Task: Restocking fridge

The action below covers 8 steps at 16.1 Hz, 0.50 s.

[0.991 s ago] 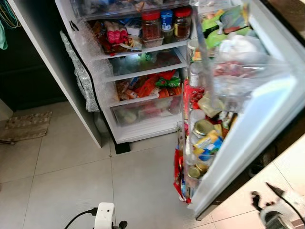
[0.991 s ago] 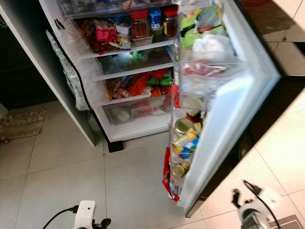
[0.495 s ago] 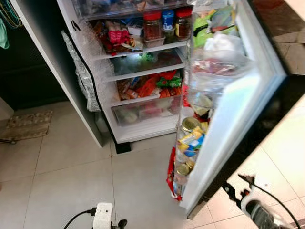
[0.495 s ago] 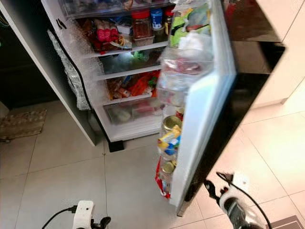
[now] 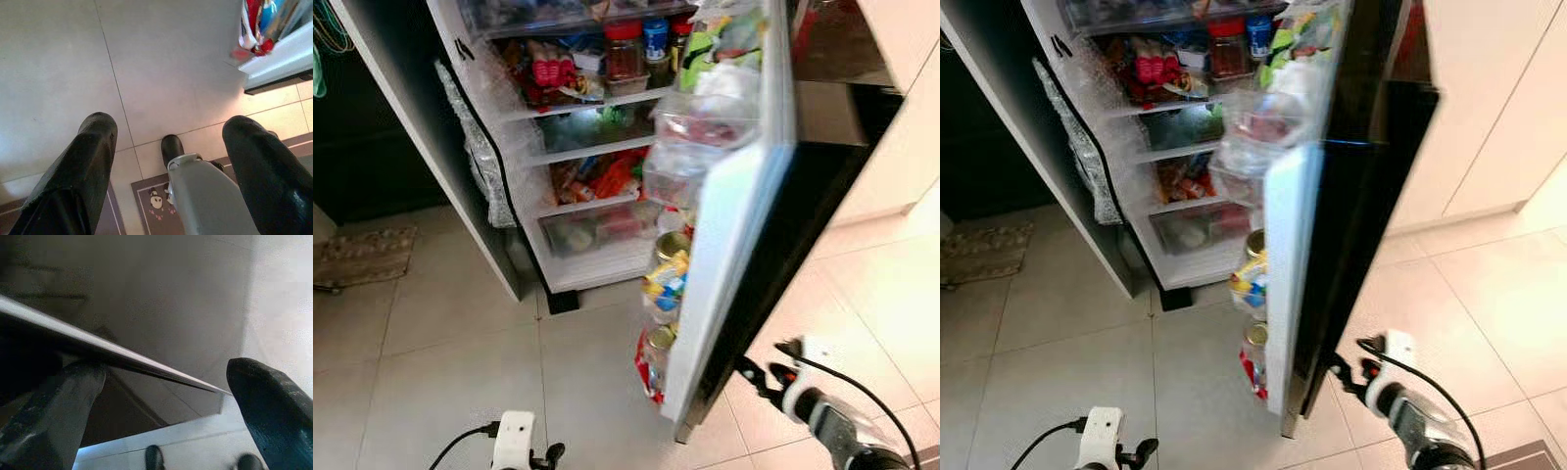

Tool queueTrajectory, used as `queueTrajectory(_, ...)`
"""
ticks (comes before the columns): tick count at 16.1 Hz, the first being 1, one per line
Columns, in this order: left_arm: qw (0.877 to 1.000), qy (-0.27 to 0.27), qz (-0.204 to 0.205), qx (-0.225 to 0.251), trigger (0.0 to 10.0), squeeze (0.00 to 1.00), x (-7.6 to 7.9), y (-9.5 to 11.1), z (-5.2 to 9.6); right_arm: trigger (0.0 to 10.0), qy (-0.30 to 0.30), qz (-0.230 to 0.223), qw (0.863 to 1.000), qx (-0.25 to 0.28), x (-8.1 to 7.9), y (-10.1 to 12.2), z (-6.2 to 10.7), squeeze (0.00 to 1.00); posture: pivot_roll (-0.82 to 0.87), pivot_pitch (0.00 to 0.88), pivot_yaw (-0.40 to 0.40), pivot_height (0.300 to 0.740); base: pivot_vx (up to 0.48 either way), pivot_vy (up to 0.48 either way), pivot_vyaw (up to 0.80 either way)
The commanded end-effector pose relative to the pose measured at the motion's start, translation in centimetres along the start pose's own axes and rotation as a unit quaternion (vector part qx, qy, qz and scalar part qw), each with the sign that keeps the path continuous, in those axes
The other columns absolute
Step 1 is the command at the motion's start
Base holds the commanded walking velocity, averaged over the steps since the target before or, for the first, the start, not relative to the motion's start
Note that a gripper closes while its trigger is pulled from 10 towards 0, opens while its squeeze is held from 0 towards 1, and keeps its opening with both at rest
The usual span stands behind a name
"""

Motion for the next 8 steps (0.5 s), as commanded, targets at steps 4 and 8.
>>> queueTrajectory(4,0.999,0.005,0.012,-0.04,10.0,0.0,1.0,-2.0,0.2,10.0,0.067,0.026,0.997,-0.001,-1.9,0.0,-0.4,0.0,-0.05,0.133,0.039,0.74,0.0,0.0,0.0)
queueTrajectory(8,0.999,0.005,0.013,-0.041,10.0,0.0,1.5,-1.8,0.1,10.0,0.09,0.048,0.994,0.029,-3.5,1.9,-1.1,0.0,-0.04,0.133,0.038,0.74,0.0,0.0,0.0)
Point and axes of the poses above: a point about 5 cm out from each wrist's last joint towards the gripper, its own z axis pointing back from the gripper into the wrist, its own y axis along the axis of the wrist's last joint, x = y × z, the point moved 4 cm from there along -z, pointing out of the wrist towards the gripper, and after that the axes turned 3 degrees about -z, right-handed, at the moved point
